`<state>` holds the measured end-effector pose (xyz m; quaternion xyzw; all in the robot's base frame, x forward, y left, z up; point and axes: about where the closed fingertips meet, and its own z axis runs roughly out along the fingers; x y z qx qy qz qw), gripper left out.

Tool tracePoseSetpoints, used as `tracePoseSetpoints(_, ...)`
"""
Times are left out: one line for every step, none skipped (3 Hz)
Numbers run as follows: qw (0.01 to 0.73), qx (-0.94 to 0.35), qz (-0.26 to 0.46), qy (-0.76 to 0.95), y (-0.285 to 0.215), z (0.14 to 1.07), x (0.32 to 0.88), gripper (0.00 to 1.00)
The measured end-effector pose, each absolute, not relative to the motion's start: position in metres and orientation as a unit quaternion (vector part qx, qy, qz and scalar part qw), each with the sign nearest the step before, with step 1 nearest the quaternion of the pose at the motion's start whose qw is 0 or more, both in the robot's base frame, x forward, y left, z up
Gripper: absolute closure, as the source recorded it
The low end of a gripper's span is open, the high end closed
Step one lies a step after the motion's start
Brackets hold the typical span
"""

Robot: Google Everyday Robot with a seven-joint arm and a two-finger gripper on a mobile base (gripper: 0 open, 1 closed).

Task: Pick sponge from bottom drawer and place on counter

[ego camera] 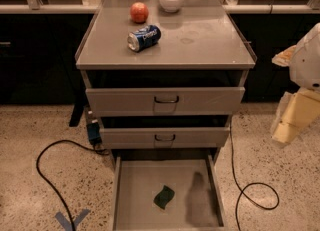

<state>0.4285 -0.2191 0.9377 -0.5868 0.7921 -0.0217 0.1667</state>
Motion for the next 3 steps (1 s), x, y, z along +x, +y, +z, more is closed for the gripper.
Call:
tracePoseSetpoints(0.164,-0.586,-0.012,0.794,-0.215,0.918,0.421,0.00)
tracePoseSetpoints(0.158,-0.569,0.032,0.806,-0.202,0.848,0.400,0.00)
tracePoseSetpoints(0.130,-0.556,0.079,0.817,-0.190,0.765,0.377,0.00)
